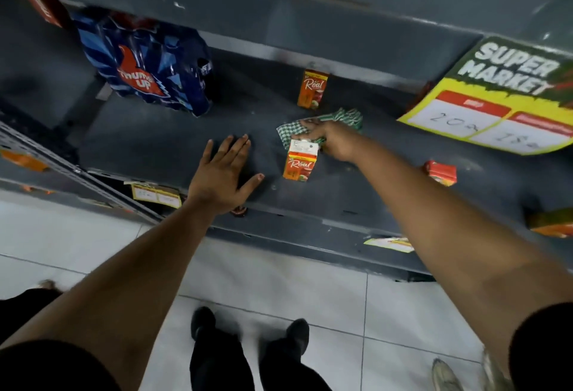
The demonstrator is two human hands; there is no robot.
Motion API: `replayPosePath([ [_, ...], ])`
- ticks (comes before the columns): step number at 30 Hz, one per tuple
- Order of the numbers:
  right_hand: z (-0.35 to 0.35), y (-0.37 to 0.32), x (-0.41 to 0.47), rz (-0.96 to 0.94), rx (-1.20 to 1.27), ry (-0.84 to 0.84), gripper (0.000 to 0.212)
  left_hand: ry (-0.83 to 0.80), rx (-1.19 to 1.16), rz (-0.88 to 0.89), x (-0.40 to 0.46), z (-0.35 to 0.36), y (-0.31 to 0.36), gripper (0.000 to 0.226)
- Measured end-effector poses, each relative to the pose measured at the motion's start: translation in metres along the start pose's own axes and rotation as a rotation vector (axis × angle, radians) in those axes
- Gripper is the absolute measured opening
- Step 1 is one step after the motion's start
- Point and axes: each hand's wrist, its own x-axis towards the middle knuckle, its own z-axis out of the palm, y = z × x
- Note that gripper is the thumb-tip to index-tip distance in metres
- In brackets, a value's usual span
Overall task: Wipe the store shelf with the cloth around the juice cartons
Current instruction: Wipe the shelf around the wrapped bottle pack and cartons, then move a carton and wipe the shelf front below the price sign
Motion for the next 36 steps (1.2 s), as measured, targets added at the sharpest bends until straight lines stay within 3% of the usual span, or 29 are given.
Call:
replayPosePath([
  [2,0.005,0.007,-0.016,0.057,-0.006,0.037,0.051,-0.005,-0.001,-0.008,0.000,-0.001,0.000,0.089],
  [6,0.016,0.007,-0.049,0.176,0.075,0.074,0.068,0.005,-0.014,-0.010,-0.002,-0.003,0.002,0.084],
  [13,0.026,-0.011,-0.091,0.302,-0.019,0.095,0.052,-0.003,-0.040,0.005,-0.002,-0.005,0.003,0.083],
  [16,0.002,-0.009,-0.092,0.339,0.031,0.241,0.037,0.006,-0.043,0.016,0.000,-0.005,0.002,0.084],
  [20,-0.043,0.000,-0.069,0.521,0.001,0.502,0.033,0.006,-0.030,0.023,0.001,-0.003,0.001,0.085],
  [24,-0.060,0.009,-0.055,0.624,-0.011,0.462,0.037,0.021,-0.031,0.030,0.002,-0.007,0.007,0.087],
  [31,-0.004,0.067,-0.034,0.630,0.008,0.304,0.048,0.002,-0.023,0.088,0.002,-0.014,0.016,0.093],
  [34,0.013,0.054,-0.046,0.433,0.010,0.379,0.050,-0.014,-0.003,0.071,0.008,-0.015,0.010,0.096],
  [36,0.024,0.043,-0.052,0.323,0.067,0.341,0.054,-0.032,0.012,0.056,0.006,-0.011,0.008,0.097],
])
